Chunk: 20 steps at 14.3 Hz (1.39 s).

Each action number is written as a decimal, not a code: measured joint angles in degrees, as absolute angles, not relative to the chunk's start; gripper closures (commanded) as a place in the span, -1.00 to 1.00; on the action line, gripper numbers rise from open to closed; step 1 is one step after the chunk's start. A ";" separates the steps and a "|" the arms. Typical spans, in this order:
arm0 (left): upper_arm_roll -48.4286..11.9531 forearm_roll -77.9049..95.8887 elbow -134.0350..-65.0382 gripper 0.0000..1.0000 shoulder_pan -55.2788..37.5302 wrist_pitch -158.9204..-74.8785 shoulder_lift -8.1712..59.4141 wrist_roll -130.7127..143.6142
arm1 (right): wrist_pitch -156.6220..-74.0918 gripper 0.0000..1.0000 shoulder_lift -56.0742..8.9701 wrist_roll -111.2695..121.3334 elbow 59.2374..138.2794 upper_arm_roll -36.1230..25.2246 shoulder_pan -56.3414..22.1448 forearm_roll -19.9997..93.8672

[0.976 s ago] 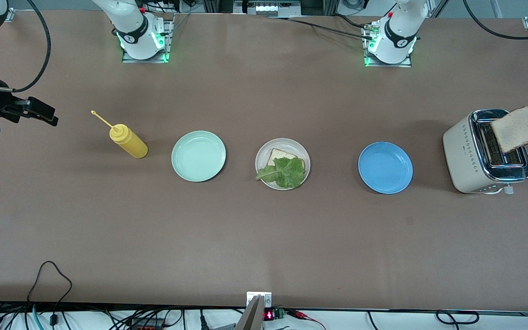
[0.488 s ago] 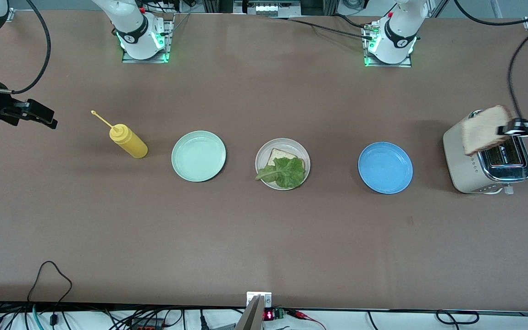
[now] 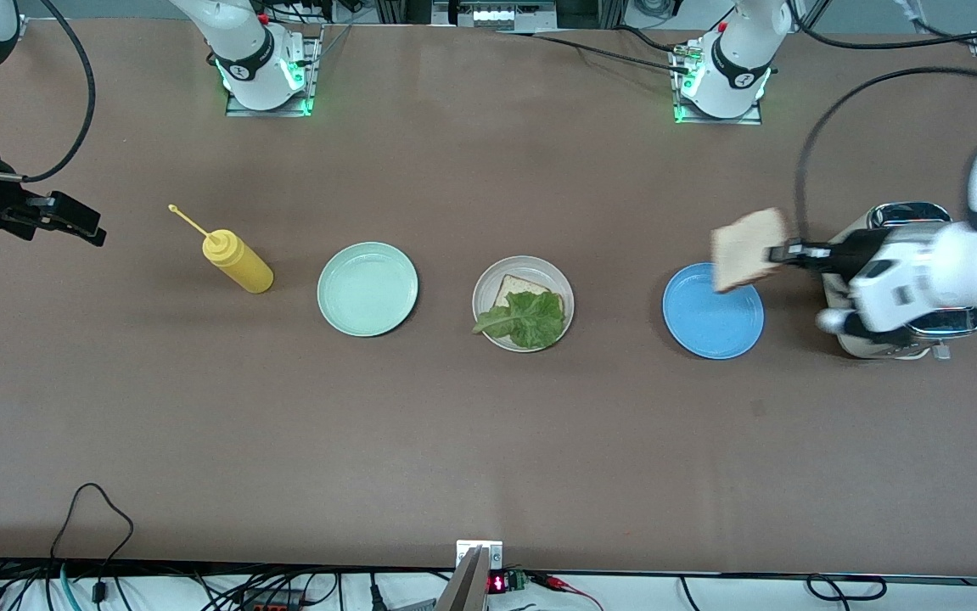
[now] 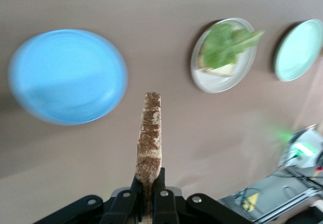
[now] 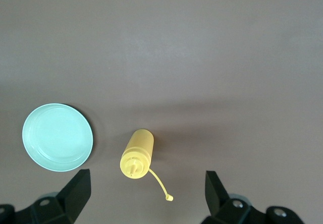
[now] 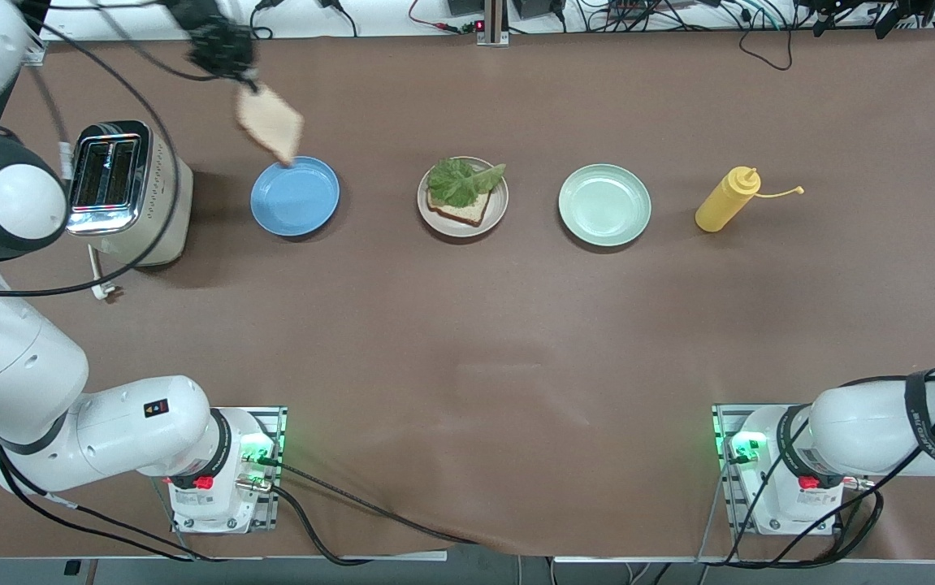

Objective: Make sandwich in beige plate with both arms
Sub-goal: 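Carry the bread slice over the lettuce on the beige plate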

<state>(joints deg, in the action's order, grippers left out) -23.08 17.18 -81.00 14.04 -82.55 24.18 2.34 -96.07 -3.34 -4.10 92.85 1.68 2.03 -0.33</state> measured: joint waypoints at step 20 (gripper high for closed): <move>-22.15 36.00 -95.22 0.99 -4.76 -127.29 33.53 17.58 | -98.05 -1.00 -3.38 -4.10 92.84 1.68 2.02 -0.34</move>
